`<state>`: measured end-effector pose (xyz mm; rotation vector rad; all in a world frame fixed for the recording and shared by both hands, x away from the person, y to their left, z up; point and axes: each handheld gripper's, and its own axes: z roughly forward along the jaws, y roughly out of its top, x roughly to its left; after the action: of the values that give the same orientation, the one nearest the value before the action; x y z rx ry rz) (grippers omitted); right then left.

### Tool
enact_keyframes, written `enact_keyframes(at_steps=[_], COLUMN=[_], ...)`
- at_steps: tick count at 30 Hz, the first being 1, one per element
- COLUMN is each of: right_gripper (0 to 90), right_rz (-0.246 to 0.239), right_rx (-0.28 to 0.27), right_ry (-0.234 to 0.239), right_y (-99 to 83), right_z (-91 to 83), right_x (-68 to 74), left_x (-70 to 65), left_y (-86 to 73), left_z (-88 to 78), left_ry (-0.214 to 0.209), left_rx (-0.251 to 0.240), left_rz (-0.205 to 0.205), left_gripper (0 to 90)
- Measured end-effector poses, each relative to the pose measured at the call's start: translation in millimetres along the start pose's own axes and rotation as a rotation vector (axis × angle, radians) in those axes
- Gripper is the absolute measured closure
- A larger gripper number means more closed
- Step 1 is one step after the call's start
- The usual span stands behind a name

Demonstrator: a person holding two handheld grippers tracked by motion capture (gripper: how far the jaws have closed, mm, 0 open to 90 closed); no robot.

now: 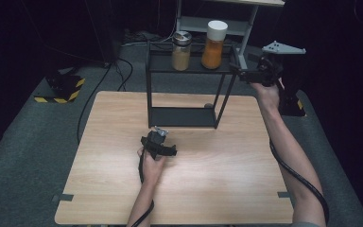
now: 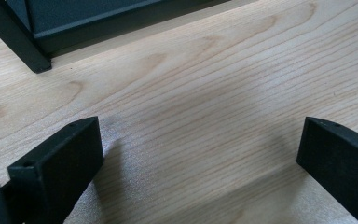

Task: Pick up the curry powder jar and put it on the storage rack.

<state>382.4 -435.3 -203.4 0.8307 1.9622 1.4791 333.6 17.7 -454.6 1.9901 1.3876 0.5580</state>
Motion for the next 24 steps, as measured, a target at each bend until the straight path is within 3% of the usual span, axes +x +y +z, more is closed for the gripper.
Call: enact_keyframes(at_steps=[2,4,7,15,24], right_gripper=[8.9,10.0,10.1,10.2,10.2], right_rz=[-0.004,-0.024,-0.032,-0.006,0.060], right_rx=[0.000,-0.003,0.008,0.052,0.156], right_ry=[0.001,-0.022,-0.039,-0.036,-0.033], right_y=[-3.3,-25.3,-38.7,-90.3,-151.6], right_z=[-2.2,-13.0,-16.7,-20.1,-8.8], right_x=[-0.5,1.4,1.1,-4.1,-2.9], left_x=[0.0,0.0,0.0,0.0,0.1], left_y=[0.1,0.0,0.0,0.0,0.2], left_z=[0.0,0.0,0.0,0.0,-0.1], left_ry=[0.000,0.000,0.000,0.000,0.000], left_rx=[0.000,0.000,0.000,0.000,0.001], left_rz=[0.001,0.000,0.001,0.001,0.003], left_gripper=[0.2,0.2,0.2,0.2,0.2])
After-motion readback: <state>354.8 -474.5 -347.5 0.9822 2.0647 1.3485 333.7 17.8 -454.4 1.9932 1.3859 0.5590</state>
